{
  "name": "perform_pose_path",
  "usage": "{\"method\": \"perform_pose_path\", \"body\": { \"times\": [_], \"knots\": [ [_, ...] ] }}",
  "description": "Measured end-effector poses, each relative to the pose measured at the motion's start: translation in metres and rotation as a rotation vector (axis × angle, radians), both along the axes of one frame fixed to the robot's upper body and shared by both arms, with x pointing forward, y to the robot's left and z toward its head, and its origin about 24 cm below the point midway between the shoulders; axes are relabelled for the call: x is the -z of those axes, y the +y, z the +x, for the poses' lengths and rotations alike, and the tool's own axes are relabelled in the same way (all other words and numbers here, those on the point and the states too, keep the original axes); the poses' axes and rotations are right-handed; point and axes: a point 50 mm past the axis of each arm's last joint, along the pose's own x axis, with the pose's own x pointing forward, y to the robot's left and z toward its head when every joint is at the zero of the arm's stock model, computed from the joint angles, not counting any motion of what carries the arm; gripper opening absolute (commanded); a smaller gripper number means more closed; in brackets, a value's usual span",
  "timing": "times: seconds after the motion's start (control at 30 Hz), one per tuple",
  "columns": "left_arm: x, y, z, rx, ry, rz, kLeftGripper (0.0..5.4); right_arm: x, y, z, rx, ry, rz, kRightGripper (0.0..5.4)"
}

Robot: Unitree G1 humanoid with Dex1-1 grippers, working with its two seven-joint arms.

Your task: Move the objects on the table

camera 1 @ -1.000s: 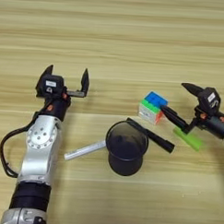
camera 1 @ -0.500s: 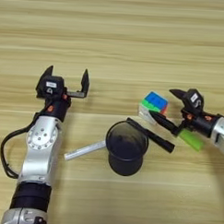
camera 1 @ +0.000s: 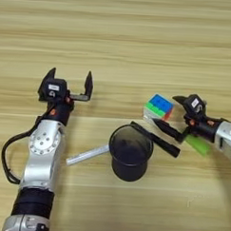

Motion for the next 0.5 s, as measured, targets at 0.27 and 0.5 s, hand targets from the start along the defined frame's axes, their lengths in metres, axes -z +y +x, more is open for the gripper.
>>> {"method": "perform_pose_path", "body": {
  "times": [0.27, 0.5],
  "knots": [
    [0.0001, -0.0015, 0.0001, 0.006, 0.0, -0.001, 5.4, 0.0014, 0.0, 0.0002, -0.002, 0.006, -0.004, 4.12],
    [0.0001, -0.0022, 0.0001, 0.009, 0.0, 0.0, 5.4, 0.0021, -0.0001, 0.0011, -0.001, 0.009, -0.009, 3.39]
  ]
}}
